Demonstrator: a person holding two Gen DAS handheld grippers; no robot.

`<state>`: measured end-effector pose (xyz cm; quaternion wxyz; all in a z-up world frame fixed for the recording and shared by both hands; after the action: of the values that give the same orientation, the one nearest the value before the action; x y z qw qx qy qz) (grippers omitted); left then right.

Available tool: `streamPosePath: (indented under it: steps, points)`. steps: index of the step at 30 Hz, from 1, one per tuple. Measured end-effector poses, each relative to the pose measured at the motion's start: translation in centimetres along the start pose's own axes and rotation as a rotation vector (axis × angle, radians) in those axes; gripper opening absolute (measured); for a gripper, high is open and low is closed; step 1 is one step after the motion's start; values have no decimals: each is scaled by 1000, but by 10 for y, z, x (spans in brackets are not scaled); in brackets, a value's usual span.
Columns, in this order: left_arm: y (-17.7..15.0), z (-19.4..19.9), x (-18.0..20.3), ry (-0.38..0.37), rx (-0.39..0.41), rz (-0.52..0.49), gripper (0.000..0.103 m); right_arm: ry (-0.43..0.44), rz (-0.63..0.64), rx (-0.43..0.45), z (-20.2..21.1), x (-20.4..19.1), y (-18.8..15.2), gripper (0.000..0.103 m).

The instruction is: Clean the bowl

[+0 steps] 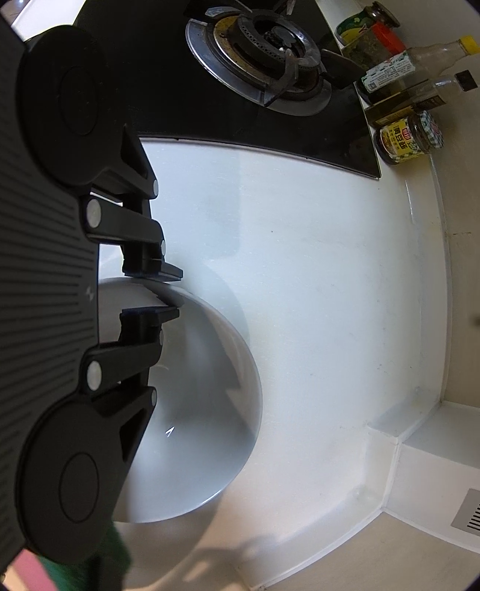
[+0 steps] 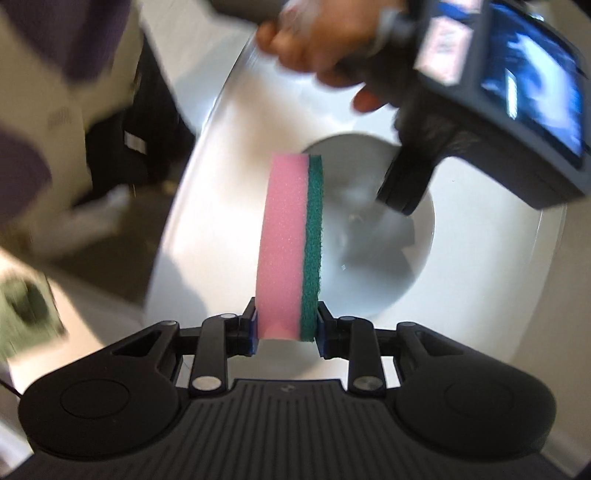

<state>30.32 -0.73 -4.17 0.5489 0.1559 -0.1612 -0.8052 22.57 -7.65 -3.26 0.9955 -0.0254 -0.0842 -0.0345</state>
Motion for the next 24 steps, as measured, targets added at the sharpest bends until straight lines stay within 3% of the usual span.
streamPosePath:
  steps: [3, 6, 8, 14, 18, 24]
  points:
    - [0, 1, 1, -9, 3, 1, 16, 78, -138, 77, 11, 8, 3, 25]
    - [0, 1, -7, -42, -11, 33, 14, 104, -341, 158, 13, 23, 0, 25]
    - [-1, 0, -13, -59, -28, 52, 12, 14, -375, 149, 10, 28, -10, 25]
    - [-13, 14, -22, -95, -67, 105, 9, -272, -202, 30, -2, 17, -24, 25]
    - [-23, 29, -20, -115, -92, 124, 9, -382, -113, 21, -13, 12, -22, 25]
    - [-40, 35, -1, -38, -64, 106, 10, -612, 280, -23, -48, -13, -8, 25]
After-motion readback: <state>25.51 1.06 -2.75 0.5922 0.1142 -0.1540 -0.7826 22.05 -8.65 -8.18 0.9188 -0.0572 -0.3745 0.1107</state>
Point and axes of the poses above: each gripper's, at about its wrist camera, not at the fingertips, and z roughly against the way its jaws point, x to its right, y to its top, the point moved 2 cm from there along -z, roughly the way its jaws point, and after that the axes turned 10 degrees about -z, right-handed, at the moved point
